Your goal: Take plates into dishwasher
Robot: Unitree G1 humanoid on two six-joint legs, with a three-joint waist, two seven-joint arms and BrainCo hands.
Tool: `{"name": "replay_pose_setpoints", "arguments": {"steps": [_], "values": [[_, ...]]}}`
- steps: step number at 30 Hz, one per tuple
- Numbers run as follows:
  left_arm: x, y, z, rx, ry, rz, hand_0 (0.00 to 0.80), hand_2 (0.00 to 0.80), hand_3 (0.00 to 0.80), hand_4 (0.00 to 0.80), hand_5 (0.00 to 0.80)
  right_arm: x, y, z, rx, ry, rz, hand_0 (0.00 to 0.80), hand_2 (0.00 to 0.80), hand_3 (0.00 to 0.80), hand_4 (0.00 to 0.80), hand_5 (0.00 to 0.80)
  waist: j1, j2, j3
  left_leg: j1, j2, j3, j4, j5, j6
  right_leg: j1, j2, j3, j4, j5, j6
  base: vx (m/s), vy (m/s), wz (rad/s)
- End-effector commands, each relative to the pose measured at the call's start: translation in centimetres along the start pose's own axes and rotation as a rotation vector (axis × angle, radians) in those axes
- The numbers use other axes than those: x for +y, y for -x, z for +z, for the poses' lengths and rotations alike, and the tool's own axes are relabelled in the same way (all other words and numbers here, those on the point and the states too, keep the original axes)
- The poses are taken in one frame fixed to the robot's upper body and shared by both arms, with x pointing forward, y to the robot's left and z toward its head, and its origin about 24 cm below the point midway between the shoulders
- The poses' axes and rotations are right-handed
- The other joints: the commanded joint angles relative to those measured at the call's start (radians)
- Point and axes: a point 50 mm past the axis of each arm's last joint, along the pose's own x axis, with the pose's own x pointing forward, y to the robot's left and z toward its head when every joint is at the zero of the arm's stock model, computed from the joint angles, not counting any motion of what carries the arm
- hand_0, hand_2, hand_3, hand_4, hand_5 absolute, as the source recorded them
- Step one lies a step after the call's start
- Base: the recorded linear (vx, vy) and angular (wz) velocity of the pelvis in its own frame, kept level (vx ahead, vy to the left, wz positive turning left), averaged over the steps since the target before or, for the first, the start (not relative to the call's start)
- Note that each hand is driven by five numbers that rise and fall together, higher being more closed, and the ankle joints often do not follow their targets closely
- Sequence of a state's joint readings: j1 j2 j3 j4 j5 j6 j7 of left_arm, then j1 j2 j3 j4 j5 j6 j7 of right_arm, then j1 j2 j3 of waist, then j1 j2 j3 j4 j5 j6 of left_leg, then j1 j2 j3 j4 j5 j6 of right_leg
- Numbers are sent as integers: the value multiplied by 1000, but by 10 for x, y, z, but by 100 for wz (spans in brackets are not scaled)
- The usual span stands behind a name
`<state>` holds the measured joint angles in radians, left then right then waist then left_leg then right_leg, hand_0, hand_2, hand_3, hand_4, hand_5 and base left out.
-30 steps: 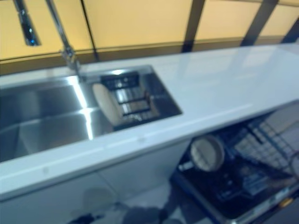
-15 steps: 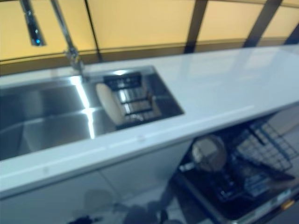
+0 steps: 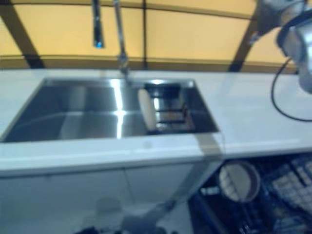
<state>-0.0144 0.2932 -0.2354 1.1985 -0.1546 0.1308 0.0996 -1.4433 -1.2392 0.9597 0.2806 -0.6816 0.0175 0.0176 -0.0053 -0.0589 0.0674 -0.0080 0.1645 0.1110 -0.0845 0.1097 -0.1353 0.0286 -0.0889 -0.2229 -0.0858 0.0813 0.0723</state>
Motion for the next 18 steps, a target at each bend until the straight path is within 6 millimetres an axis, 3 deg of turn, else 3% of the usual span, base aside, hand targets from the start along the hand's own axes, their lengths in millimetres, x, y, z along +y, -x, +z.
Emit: {"name": "replay_pose_setpoints", "arguments": {"steps": [1,9,18], "values": [[20,0,33,-86,9,63,0,0,0,0,0,-32,0,-16,17,173,-107,0,0,0,0,0,37,-78,72,14,16,26,-3,-18,3,-6,-74,12,-1,17,89,-18,1,25],[31,2,56,-161,51,84,0,0,0,0,0,-55,-12,1,-33,260,-164,0,0,0,0,0,80,-87,178,-91,1,-16,-3,15,5,-66,-68,-26,-1,34,84,-102,13,18],[44,3,57,-191,89,104,0,0,0,0,0,-59,-15,13,-93,297,-140,0,0,0,0,0,103,-91,253,-142,-16,-31,-3,28,13,-104,-67,-53,-1,48,83,-25,21,17]]}}
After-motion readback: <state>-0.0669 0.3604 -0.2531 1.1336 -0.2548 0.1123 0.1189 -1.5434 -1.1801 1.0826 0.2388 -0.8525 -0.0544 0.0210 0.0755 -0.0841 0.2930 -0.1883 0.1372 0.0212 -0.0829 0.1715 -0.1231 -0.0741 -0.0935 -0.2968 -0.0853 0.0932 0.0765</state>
